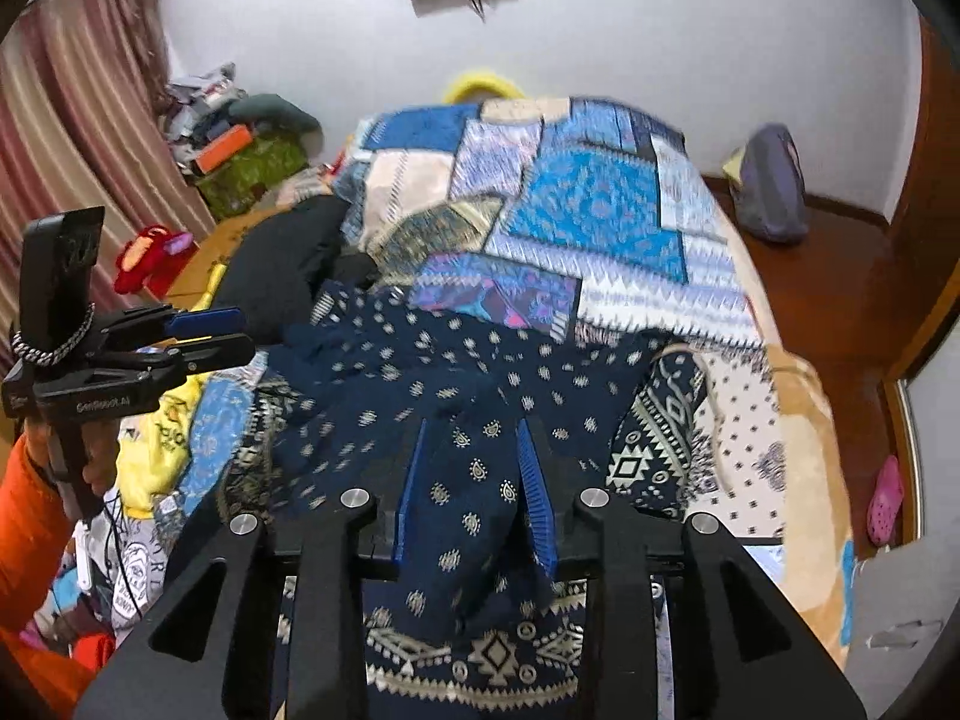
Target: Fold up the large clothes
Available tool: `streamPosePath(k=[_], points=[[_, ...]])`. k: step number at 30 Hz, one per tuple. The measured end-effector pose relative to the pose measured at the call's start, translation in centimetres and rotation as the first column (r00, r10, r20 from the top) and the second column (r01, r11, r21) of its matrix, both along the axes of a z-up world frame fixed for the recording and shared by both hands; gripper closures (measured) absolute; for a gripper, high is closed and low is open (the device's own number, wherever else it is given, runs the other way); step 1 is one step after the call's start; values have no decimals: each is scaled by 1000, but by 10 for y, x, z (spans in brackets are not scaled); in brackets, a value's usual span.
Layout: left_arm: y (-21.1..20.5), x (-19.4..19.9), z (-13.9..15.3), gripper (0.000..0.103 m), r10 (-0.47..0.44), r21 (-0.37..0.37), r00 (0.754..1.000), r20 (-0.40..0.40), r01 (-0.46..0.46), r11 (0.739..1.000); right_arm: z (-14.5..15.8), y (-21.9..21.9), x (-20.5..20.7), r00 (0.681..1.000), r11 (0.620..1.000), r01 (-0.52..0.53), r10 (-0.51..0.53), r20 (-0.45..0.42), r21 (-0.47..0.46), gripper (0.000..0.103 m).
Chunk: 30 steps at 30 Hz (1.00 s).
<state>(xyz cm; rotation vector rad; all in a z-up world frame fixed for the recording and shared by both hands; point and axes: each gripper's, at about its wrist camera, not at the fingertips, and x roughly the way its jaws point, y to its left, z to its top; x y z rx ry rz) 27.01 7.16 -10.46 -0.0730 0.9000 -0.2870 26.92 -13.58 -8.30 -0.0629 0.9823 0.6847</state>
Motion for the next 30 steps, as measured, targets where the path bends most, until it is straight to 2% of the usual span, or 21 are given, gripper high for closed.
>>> streamPosePath(k=[3, 7, 9, 10, 12, 16, 20, 23, 25, 28, 30], points=[[-6, 15, -29, 54, 1, 24, 998, -56, 0, 1000, -27, 14, 9, 997, 1000, -12, 11, -72, -16, 75], [-17, 22, -69, 54, 0, 135, 993, -117, 16, 991, -70, 27, 14, 987, 999, -15, 8, -162, -47, 75], [-17, 25, -93, 54, 9, 172, 984, -180, 23, 985, -88, 30, 12, 982, 998, -3, -9, -191, -61, 75], [-15, 25, -106, 54, 16, 180, 977, -212, 23, 983, -98, 31, 10, 977, 998, -4, -10, -212, -66, 75], [-11, 22, -117, 50, 14, 164, 977, -215, 22, 986, -110, 34, 6, 970, 997, -24, 5, -242, -76, 75], [-8, 13, -114, 47, 9, 181, 984, -180, 25, 983, -105, 34, 0, 976, 992, -56, 30, -216, -115, 75], [1, 6, -99, 47, 18, 137, 985, -173, 6, 991, -83, 24, 3, 983, 994, -41, 23, -182, -100, 75], [20, 5, -79, 45, 70, 101, 989, -131, -57, 993, -63, 11, 8, 994, 996, 5, -14, -111, -88, 75], [45, 2, -63, 44, 142, 53, 986, -86, -138, 989, -49, -3, 13, 996, 997, 48, -52, -68, -68, 75], [80, 5, -46, 37, 247, 10, 968, -41, -247, 969, -35, -20, 22, 992, 991, 126, -127, -13, -54, 68], [102, 7, -42, 35, 318, 14, 948, -19, -318, 948, -28, -34, 30, 983, 982, 183, -182, 22, -47, 63]])
